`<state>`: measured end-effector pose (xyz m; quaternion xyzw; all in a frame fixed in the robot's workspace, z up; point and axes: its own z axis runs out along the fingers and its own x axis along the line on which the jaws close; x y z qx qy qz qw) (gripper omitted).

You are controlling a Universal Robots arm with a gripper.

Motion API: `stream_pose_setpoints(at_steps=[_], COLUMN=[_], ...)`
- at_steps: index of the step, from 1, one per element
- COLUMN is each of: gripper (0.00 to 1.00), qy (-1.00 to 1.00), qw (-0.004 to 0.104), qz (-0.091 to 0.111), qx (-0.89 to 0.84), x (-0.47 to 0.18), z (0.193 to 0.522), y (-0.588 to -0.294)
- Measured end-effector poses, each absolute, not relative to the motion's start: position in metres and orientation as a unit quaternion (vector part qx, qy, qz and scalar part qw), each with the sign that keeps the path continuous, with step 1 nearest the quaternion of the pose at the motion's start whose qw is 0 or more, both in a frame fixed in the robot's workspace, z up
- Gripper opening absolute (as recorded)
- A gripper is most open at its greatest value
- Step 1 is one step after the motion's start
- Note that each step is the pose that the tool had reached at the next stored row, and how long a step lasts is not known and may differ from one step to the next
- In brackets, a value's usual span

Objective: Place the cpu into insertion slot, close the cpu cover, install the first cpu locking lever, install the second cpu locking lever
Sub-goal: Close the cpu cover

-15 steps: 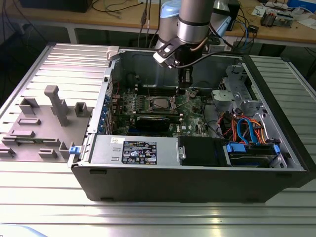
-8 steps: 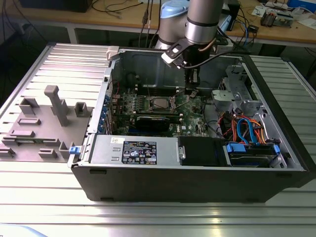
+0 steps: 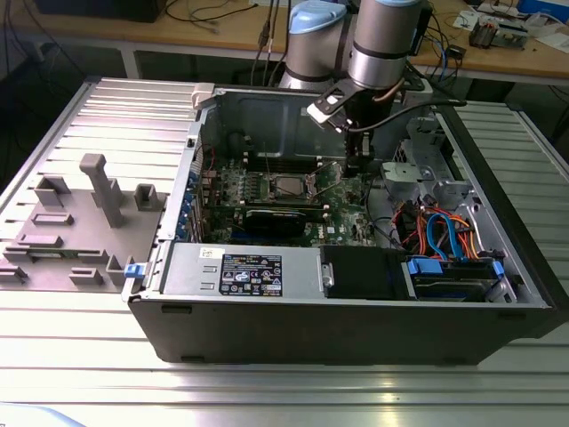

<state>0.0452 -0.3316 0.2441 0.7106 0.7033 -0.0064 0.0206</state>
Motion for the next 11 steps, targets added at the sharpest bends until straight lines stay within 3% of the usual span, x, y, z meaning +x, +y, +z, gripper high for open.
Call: stream_pose_setpoints(at_steps=[11], gripper=[0.11], qy=[0.703], qw=[0.021], qz=[-0.006], qx=[0.711], x=[0.0425], z=[0.2440], y=[-0.3315])
